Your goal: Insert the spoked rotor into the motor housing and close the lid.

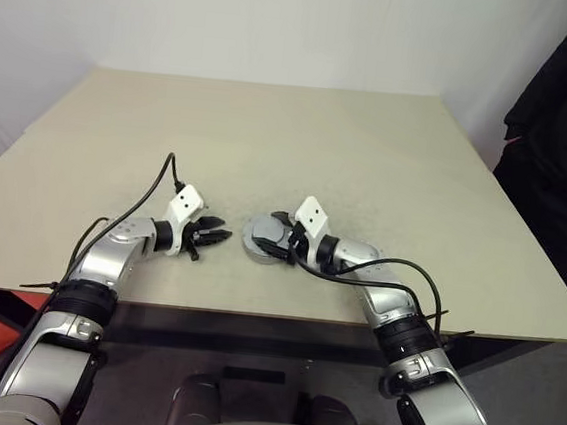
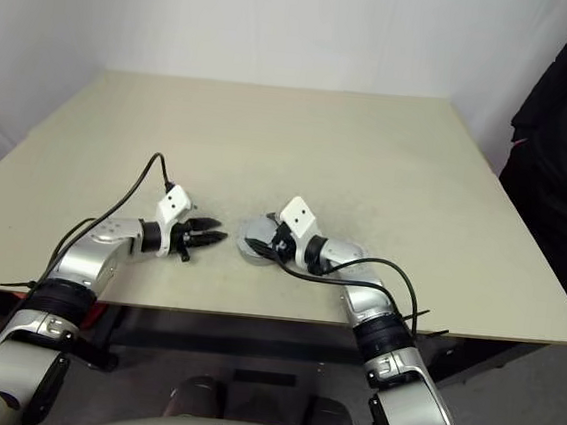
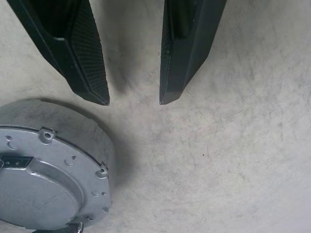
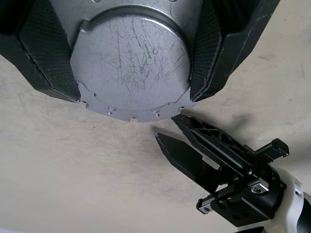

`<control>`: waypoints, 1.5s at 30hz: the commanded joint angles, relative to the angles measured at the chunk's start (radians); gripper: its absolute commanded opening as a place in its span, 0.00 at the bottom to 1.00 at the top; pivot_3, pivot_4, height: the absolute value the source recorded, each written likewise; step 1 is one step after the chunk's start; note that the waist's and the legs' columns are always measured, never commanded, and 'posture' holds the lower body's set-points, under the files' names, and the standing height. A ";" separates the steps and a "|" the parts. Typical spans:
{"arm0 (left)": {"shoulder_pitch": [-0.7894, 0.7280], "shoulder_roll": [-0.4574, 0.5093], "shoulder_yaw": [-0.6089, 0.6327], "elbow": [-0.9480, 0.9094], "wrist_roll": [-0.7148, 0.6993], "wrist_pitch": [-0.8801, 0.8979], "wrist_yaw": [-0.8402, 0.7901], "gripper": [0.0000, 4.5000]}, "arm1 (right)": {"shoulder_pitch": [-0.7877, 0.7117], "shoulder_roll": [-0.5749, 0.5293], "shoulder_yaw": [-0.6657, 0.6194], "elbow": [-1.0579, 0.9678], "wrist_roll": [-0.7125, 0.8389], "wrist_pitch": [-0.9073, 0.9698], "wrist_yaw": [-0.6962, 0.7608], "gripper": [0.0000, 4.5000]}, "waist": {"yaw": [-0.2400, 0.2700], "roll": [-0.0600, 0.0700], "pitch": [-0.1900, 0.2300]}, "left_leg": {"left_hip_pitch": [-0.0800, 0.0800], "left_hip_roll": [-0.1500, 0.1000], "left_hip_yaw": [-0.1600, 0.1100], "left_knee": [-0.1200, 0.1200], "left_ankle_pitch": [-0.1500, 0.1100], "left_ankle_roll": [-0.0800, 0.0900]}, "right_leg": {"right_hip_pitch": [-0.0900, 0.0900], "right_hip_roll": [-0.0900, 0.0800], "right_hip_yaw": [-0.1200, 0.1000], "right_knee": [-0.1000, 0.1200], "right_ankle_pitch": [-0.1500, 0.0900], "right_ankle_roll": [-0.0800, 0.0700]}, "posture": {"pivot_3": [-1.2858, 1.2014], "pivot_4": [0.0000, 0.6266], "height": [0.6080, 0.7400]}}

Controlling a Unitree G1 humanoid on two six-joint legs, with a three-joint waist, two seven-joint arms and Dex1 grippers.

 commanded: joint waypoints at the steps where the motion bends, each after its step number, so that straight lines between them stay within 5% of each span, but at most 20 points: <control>1: -0.015 0.009 0.010 -0.019 -0.001 -0.013 0.004 0.39 | -0.009 -0.009 0.003 0.004 -0.016 -0.011 -0.004 0.70 | 0.000 0.000 0.000 | 0.000 0.000 0.000 0.000 0.000 0.000 | 0.000 0.000 0.000 0.000 0.000 0.000 | 0.52 0.00 1.00; 11: -0.076 -0.073 0.126 -0.114 -0.183 0.204 0.056 0.39 | -0.007 -0.016 0.025 0.054 -0.044 -0.020 -0.017 0.70 | 0.000 0.000 0.000 | 0.002 0.000 0.000 0.000 0.000 0.000 | 0.002 0.000 0.000 0.000 0.000 0.000 | 0.52 0.00 1.00; 18: -0.073 -0.090 0.136 -0.175 -0.258 0.334 0.058 0.00 | -0.012 -0.017 0.025 0.057 -0.043 -0.025 -0.025 0.70 | -0.001 0.000 0.000 | 0.005 0.000 0.000 0.000 0.000 0.000 | 0.005 0.000 0.000 0.000 -0.003 0.005 | 0.52 0.00 1.00; 36: 0.065 -0.067 -0.056 -0.310 -0.196 0.510 0.072 0.00 | -0.023 -0.015 -0.006 0.019 -0.027 0.016 -0.048 0.70 | -0.003 0.000 -0.001 | 0.018 -0.001 -0.001 -0.005 0.000 0.000 | 0.021 0.000 0.000 -0.014 -0.005 0.008 | 0.52 0.00 1.00; 40: 0.058 -0.064 -0.062 -0.300 -0.182 0.489 0.076 0.00 | -0.031 -0.022 -0.050 -0.052 0.020 0.085 -0.047 1.00 | 0.000 0.001 -0.001 | 0.018 -0.002 -0.001 -0.006 -0.001 0.001 | 0.022 0.000 0.001 -0.014 -0.005 0.008 | 0.52 0.00 1.00; 45: 0.057 -0.068 -0.071 -0.297 -0.179 0.477 0.081 0.00 | 0.012 -0.089 -0.083 -0.280 0.054 0.173 -0.028 1.00 | 0.007 0.001 0.000 | 0.016 -0.002 -0.001 -0.008 -0.001 0.001 | 0.021 0.000 0.001 -0.015 -0.005 0.008 | 0.52 0.00 1.00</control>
